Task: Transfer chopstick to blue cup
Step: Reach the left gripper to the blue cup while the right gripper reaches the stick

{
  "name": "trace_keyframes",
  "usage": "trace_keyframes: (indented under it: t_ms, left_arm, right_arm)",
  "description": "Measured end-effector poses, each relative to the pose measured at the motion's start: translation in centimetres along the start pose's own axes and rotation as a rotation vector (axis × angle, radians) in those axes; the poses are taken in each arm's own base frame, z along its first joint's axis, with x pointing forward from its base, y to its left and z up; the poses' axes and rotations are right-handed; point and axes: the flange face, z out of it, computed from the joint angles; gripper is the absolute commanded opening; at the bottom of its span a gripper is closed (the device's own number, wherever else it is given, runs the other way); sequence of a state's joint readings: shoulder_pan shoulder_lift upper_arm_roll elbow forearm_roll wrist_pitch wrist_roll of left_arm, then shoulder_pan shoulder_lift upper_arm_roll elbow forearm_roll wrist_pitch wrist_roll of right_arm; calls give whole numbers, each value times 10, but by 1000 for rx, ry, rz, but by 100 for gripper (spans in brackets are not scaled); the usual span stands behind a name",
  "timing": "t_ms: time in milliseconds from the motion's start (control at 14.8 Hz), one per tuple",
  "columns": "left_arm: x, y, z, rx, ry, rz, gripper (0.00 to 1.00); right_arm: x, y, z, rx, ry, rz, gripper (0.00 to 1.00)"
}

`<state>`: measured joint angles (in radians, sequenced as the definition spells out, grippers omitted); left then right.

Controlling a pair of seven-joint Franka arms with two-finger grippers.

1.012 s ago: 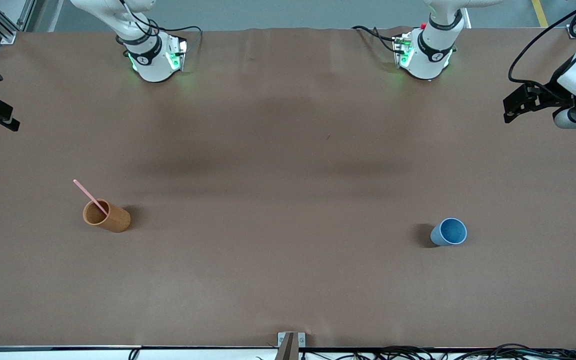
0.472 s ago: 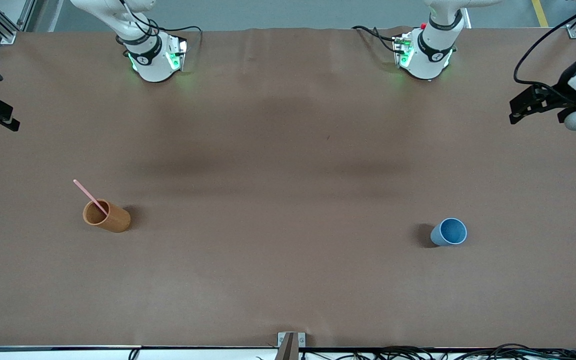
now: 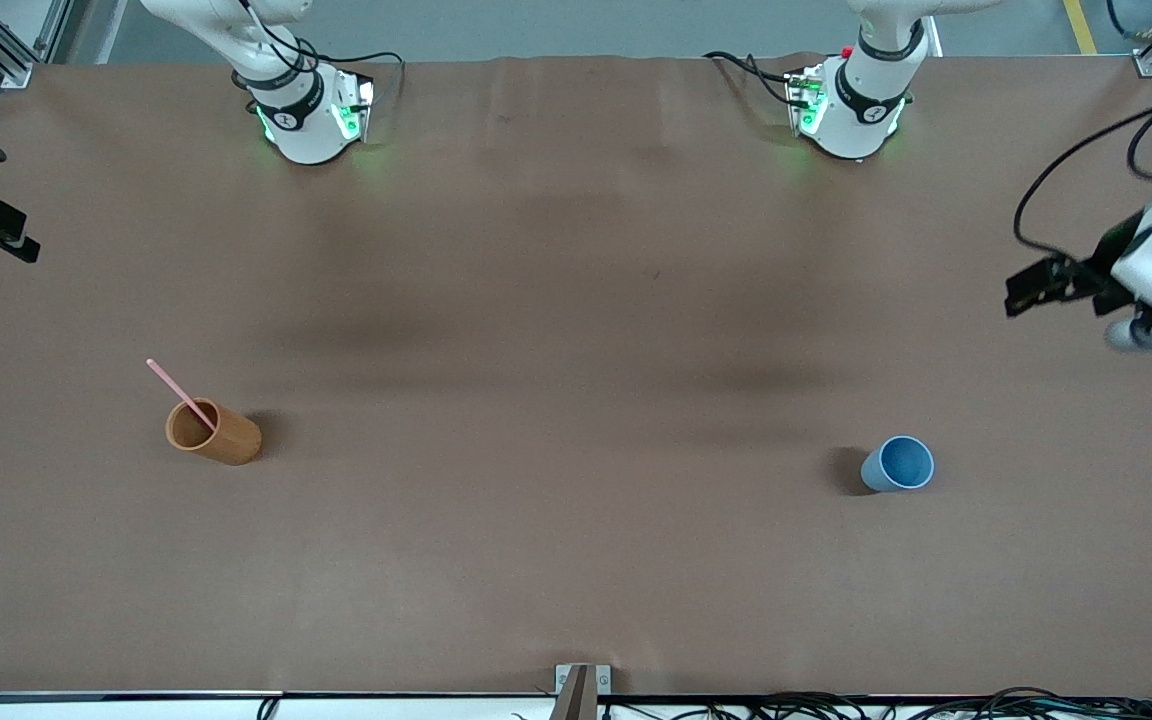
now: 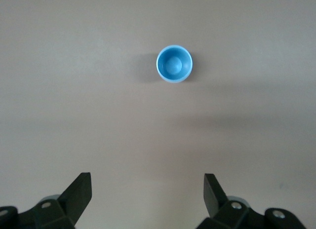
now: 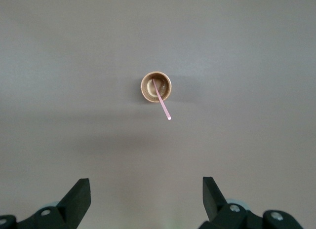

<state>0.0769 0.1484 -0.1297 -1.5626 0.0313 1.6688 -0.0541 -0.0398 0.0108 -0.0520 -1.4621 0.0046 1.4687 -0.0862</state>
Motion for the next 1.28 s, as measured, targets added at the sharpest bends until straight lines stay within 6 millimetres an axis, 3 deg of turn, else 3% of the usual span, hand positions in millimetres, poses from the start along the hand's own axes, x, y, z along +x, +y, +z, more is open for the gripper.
trace_keyframes:
  t_ms: [337,540,675,877,1080,1282]
  left_arm:
    - [69,-33,125,-33,29,-48,100]
    - [93,-33,192,-49,49,-51,100]
    - [101,-33,218,-56,64,-52,100]
    - [107,-32,249,-63,64,-50,90]
    - [103,-27,273,-68,27,-40,83]
    - [99,-22,281,-70,9,-34,77]
  right_arm:
    - [4,2,8,-1,7,-10,100]
    - [13,19,41,11,15,-12,100]
    - [18,37,70,43,24,-8,99]
    - [21,67,121,72,58,-18,97]
    - [21,71,168,61,95,-13,95]
    - [16,69,209,63,130,1,91]
